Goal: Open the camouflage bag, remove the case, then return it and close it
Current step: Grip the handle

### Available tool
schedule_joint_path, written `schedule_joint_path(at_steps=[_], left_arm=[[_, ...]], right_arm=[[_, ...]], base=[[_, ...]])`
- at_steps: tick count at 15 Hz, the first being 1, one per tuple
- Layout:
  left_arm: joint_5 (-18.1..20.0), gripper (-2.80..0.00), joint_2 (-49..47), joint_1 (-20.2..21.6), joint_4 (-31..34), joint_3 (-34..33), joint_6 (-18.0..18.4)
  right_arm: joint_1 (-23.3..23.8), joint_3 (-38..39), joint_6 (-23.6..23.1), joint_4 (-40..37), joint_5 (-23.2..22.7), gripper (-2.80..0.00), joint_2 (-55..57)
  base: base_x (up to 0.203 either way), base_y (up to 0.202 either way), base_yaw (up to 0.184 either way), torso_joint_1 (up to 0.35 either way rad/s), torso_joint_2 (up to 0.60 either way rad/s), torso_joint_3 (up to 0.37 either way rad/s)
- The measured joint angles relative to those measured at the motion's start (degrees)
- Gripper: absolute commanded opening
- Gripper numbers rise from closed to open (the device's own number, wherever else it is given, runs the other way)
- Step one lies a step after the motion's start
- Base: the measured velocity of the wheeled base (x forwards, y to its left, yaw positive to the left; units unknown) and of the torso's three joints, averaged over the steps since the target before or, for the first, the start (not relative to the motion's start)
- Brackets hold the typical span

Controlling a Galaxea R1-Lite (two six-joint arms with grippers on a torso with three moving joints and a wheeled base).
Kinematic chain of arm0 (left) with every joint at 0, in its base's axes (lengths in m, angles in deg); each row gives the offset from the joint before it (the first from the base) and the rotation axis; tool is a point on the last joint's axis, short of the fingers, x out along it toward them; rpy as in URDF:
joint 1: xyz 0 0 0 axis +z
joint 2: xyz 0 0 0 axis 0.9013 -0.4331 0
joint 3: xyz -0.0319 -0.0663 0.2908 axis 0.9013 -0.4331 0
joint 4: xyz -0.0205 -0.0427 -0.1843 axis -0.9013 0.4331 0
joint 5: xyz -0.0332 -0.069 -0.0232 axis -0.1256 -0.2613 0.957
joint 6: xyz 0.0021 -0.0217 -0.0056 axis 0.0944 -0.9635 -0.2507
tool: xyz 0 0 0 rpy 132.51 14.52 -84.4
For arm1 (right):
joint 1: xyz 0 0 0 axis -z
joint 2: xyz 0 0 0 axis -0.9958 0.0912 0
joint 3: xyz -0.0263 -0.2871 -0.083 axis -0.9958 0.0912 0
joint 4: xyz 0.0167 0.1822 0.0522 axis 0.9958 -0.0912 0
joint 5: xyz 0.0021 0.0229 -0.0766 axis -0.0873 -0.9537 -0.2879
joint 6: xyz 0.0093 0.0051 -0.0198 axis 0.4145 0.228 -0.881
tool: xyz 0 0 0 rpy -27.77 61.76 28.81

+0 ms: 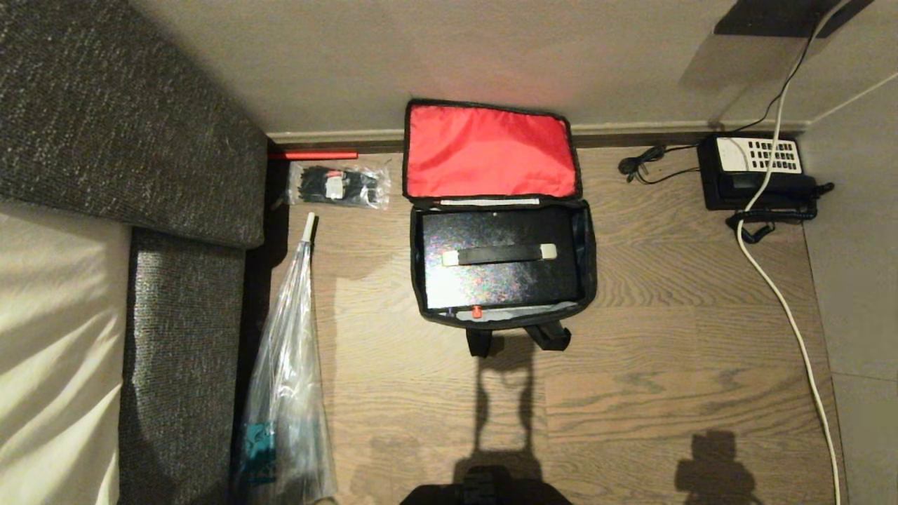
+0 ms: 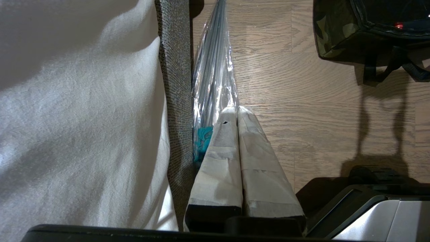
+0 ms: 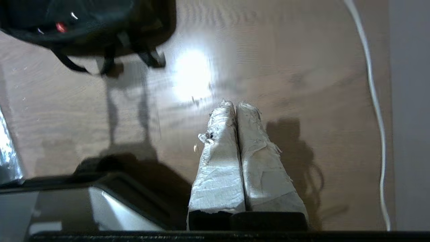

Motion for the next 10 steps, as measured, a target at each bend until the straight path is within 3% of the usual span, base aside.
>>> schedule_joint_path(at_steps=[3,5,8,10], left_arm=[[-0.02,-2.8,0.0,0.0,0.05,0.0,0.06],[-0.07,-2.8,0.0,0.0,-0.02,0.0,-0.03],[-0.1,-2.8,0.0,0.0,0.0,0.0,-0.13],[-0.03,-2.8,0.0,0.0,0.02,0.0,0.0]], right_arm=[[0.0,-4.02,-5.33,1.73,-5.52,-2.8,0.0],[0.02,-10.7,-10.8,-6.49,-9.91,-2.8,0.0],[0.05,-18.92,-10.22,-18.0,-11.73,-2.8,1.0],[0.05,-21.57,-8.06,-20.08,-12.72,-2.8,6.67]], base=[[0.0,0.0,0.0,0.0,0.0,0.0],[0.0,0.0,0.0,0.0,0.0,0.0],[0.0,0.0,0.0,0.0,0.0,0.0],[0.0,0.0,0.0,0.0,0.0,0.0]])
